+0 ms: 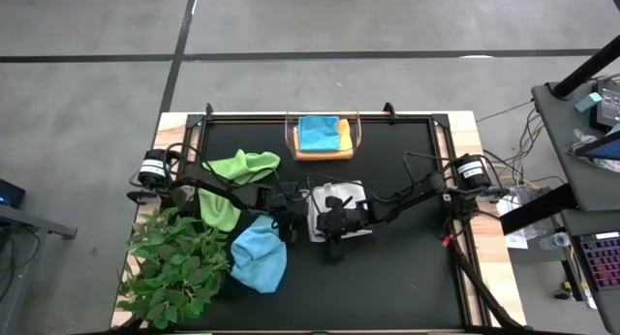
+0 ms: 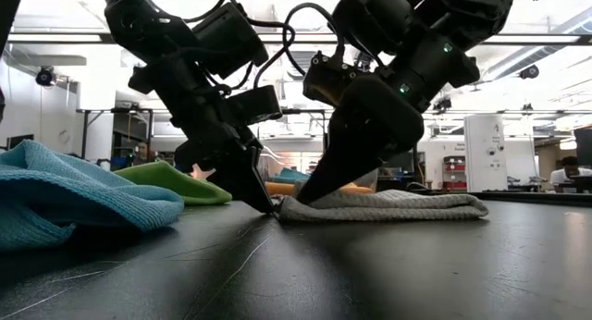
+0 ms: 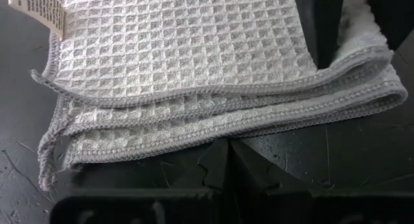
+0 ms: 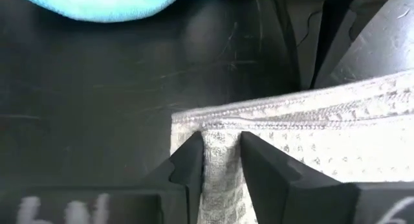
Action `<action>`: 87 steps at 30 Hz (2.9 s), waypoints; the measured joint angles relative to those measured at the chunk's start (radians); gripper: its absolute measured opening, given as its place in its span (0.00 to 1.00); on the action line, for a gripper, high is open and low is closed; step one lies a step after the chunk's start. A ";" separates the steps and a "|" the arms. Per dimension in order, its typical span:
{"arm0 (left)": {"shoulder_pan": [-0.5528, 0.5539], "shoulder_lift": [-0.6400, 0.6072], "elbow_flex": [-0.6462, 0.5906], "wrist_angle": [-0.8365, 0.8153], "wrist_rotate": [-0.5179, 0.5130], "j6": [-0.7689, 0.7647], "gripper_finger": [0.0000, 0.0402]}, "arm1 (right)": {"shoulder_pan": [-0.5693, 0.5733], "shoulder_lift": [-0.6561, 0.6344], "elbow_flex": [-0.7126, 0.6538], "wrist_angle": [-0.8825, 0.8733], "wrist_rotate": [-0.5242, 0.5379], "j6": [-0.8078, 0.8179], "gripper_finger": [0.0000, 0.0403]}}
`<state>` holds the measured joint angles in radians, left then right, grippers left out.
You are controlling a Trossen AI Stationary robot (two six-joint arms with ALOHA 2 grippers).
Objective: Fold microfiber towels
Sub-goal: Fold the gray microfiber cloth
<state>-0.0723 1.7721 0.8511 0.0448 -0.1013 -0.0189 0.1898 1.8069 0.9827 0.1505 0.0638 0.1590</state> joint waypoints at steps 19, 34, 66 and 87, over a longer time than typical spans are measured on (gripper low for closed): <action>-0.001 0.000 0.000 0.000 0.000 0.000 0.00 | 0.014 -0.004 0.060 -0.045 0.042 -0.026 0.02; 0.000 0.000 0.000 0.000 0.000 -0.001 0.00 | 0.020 0.033 0.068 -0.006 -0.028 -0.028 0.08; 0.000 -0.052 -0.002 -0.012 0.003 -0.001 0.00 | 0.019 -0.033 0.042 -0.033 0.003 -0.074 0.10; 0.000 -0.067 0.003 0.000 -0.030 -0.002 0.00 | 0.009 -0.104 0.040 -0.135 0.019 -0.109 0.04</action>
<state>-0.0723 1.7050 0.8538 0.0452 -0.1310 -0.0204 0.1986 1.7033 1.0227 0.0159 0.0832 0.0498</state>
